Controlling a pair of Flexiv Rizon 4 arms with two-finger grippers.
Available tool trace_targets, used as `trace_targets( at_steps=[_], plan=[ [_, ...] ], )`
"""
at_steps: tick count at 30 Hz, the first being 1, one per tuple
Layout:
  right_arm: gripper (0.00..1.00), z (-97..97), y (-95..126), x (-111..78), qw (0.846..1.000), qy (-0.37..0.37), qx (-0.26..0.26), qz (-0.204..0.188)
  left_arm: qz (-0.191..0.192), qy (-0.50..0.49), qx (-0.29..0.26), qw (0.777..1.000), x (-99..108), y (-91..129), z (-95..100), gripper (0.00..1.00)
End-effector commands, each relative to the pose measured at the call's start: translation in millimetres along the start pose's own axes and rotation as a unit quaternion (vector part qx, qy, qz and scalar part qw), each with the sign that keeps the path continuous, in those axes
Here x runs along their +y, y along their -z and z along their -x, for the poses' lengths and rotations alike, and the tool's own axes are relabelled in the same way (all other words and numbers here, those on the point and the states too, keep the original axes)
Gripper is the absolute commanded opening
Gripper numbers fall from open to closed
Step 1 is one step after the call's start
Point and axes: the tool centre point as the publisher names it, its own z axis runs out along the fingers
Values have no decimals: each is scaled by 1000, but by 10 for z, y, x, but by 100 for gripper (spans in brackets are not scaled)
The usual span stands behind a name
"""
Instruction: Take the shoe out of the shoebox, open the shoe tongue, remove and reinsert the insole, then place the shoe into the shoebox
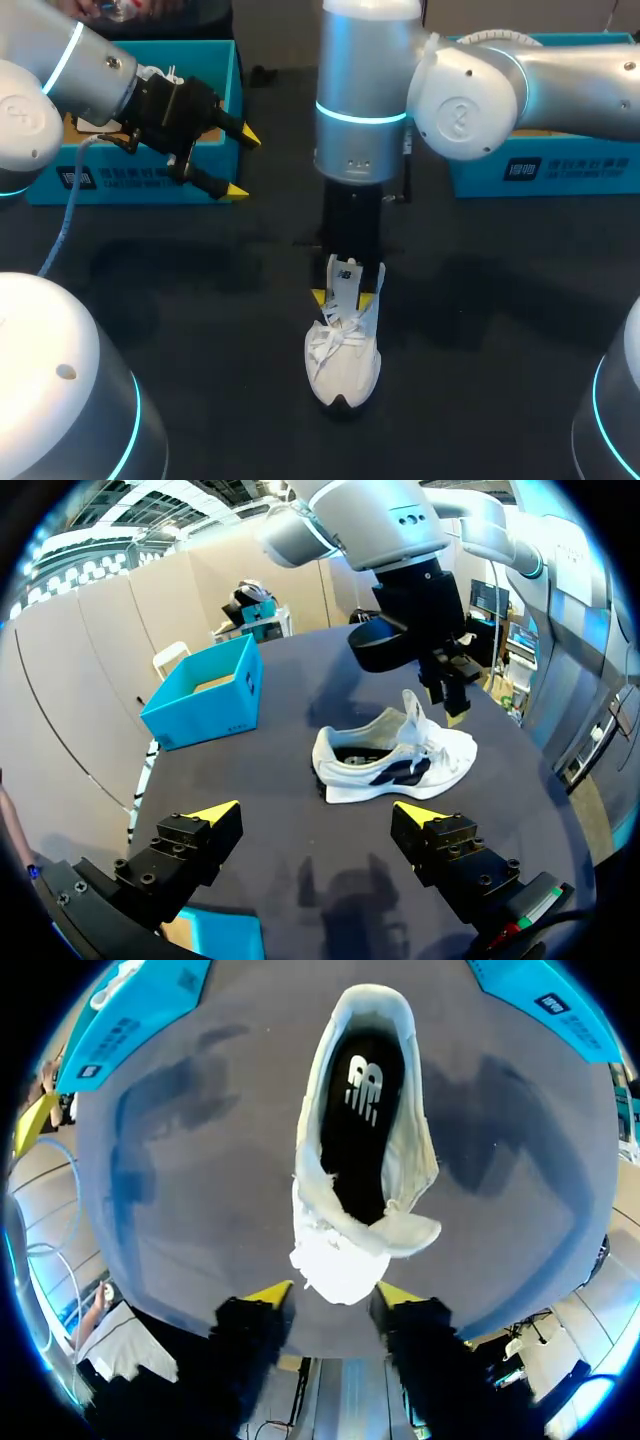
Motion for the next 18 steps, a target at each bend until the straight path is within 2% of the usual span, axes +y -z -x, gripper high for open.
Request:
trace_targets(
  at_steps=[1,5,9,18],
  plan=[
    [34,59,-35,58,1000,0,5,-2,2,0,0,1000,-2,5,-9,100],
    [36,82,-34,147,1000,10,7,-4,2,0,0,1000,-2,5,-9,100],
    [43,111,-53,259,1000,20,6,-3,2,0,0,1000,-2,5,-9,100],
    [35,223,-114,552,999,44,4,3,2,0,0,1000,-2,5,-9,100]
  ],
)
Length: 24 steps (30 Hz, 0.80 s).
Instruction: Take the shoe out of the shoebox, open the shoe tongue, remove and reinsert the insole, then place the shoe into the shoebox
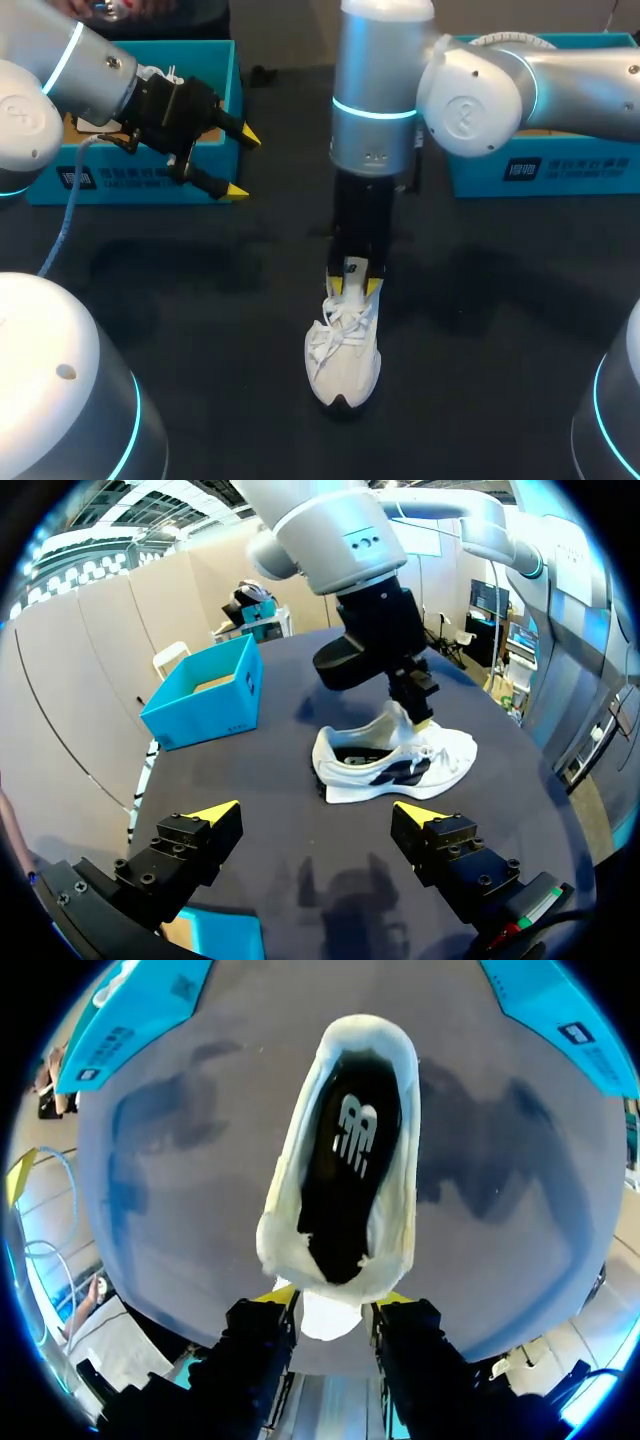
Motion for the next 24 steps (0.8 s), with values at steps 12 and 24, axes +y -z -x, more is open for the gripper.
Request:
trace_targets(
  at_steps=[12,24],
  plan=[
    [24,129,43,113,1000,8,-18,23,2,0,0,1000,-2,5,-9,100],
    [33,70,-97,352,998,46,-25,34,2,0,0,1000,-2,5,-9,100]
  ],
)
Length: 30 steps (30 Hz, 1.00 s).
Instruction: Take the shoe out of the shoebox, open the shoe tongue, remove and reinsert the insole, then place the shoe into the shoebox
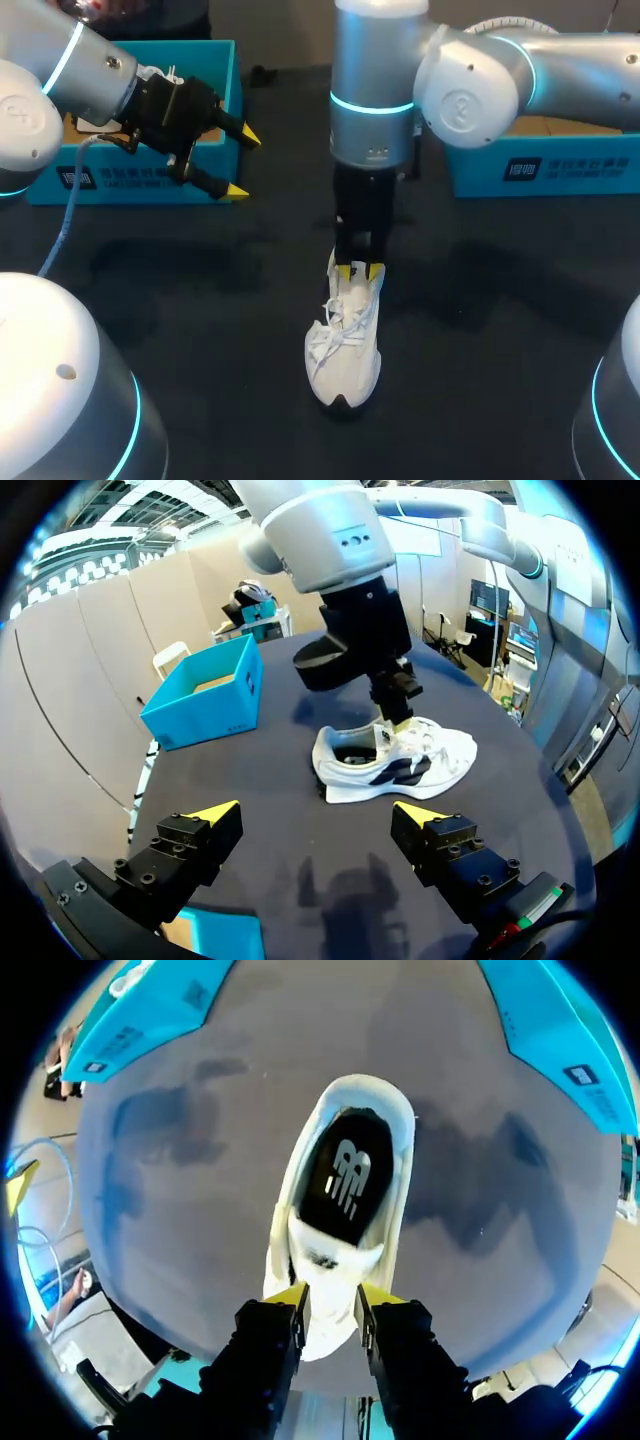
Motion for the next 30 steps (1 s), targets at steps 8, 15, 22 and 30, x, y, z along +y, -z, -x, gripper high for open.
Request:
trace_targets(
  at_steps=[8,15,22,30],
  plan=[
    [42,32,71,17,998,45,-22,48,2,0,0,1000,-2,5,-9,100],
    [100,158,436,19,981,149,-47,112,2,0,0,1000,-2,5,-9,100],
    [100,113,660,100,923,339,-61,171,2,0,0,1000,-2,5,-9,100],
    [100,113,660,100,923,339,-61,171,2,0,0,1000,-2,5,-9,100]
  ],
)
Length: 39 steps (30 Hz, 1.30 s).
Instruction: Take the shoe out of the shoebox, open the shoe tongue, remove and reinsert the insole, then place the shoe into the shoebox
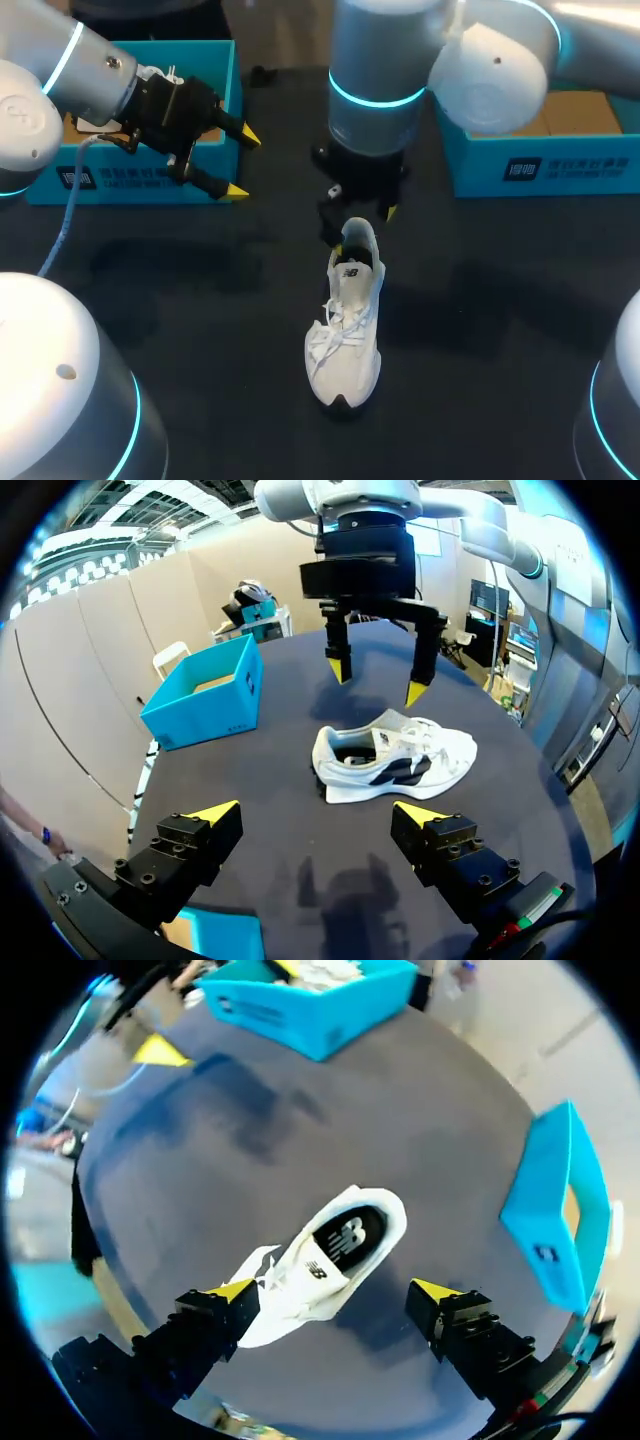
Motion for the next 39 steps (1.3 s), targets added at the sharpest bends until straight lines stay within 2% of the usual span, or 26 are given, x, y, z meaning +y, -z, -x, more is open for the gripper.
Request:
trace_targets(
  at_steps=[1,2,3,5,14,22,26,33,39],
  plan=[
    [100,19,-15,-68,999,22,4,29,2,0,0,1000,-2,5,-9,100],
    [100,-4,-94,-20,997,72,5,29,2,0,0,1000,-2,5,-9,100],
    [100,-19,-143,28,995,103,4,-3,2,0,0,1000,-2,5,-9,100],
    [100,16,-222,86,989,148,0,-22,2,0,0,1000,-2,5,-9,100],
    [100,288,-322,283,982,180,-36,-46,2,0,0,1000,-2,5,-9,100],
    [100,447,-456,452,976,206,-61,-37,2,0,0,1000,-2,5,-9,100],
    [100,536,-630,519,973,218,-69,-37,2,0,0,1000,-2,5,-9,100],
    [100,699,-857,513,971,224,-82,-27,2,0,0,1000,-2,5,-9,100],
    [100,809,-986,482,961,261,-86,-15,2,0,0,1000,-2,5,-9,100]
  ],
)
